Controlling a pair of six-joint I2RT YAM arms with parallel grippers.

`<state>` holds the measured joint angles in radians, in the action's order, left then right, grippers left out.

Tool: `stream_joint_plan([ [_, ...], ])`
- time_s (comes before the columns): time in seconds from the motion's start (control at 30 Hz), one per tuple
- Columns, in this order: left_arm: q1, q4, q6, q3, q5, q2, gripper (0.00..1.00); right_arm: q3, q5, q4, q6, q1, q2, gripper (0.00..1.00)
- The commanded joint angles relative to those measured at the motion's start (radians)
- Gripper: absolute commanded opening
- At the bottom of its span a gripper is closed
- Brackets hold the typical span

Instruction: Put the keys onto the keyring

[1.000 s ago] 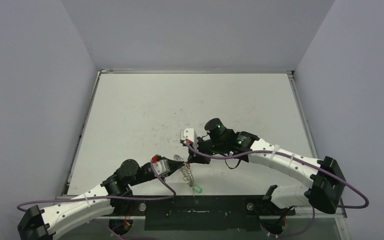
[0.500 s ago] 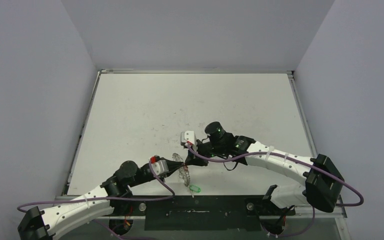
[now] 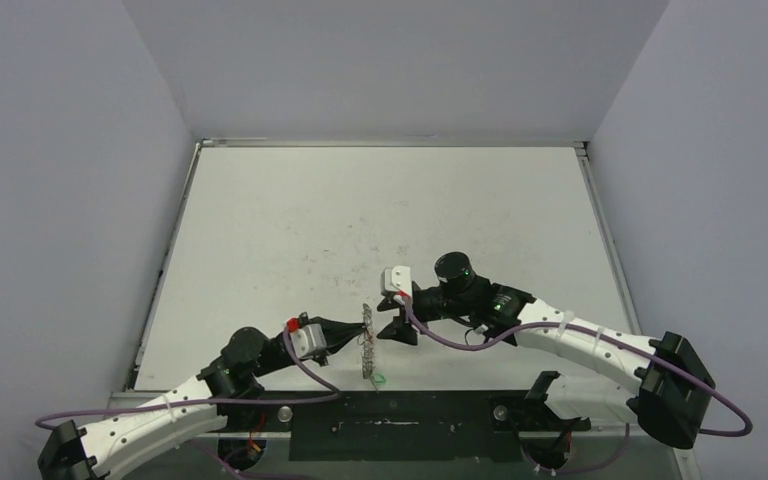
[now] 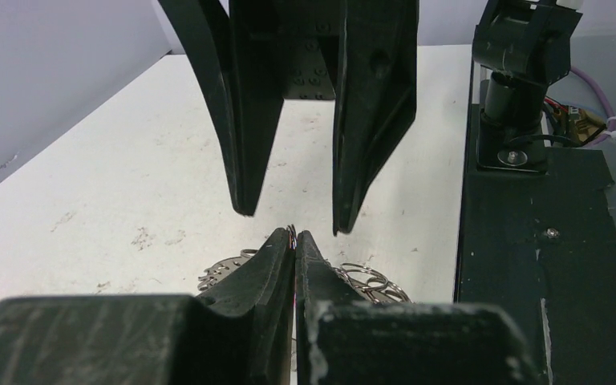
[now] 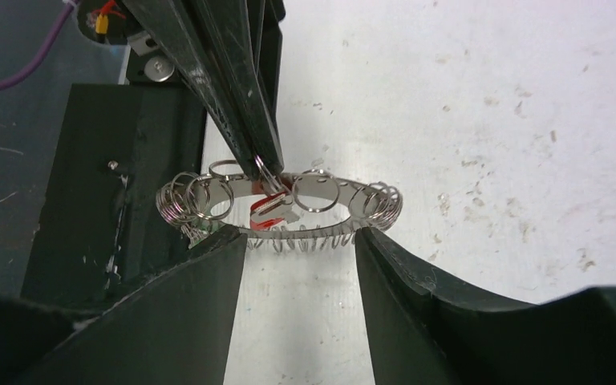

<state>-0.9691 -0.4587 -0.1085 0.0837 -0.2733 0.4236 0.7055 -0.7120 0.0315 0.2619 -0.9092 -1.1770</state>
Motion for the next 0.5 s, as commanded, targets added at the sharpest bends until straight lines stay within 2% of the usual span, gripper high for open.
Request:
stream_joint_plan([
  [0.0, -0.003, -0.106, 0.023, -0.012, -0.037, -0.029, 0.0, 0.0, -0.008, -0.097, 0.015, 0.009, 0.063, 0.53],
  [0.07, -0.003, -0.124, 0.03, -0.019, -0.047, -0.039, 0.0, 0.005, -0.032, -0.113, 0.004, 0.008, 0.069, 0.5],
  [0.23, -0.003, -0.18, 0.045, -0.04, -0.057, -0.058, 0.0, 0.012, -0.096, -0.155, -0.009, 0.009, 0.06, 0.36],
  [0.47, -0.003, -0.198, 0.05, -0.044, -0.056, -0.068, 0.0, 0.017, -0.164, -0.165, -0.005, 0.006, 0.022, 0.34],
])
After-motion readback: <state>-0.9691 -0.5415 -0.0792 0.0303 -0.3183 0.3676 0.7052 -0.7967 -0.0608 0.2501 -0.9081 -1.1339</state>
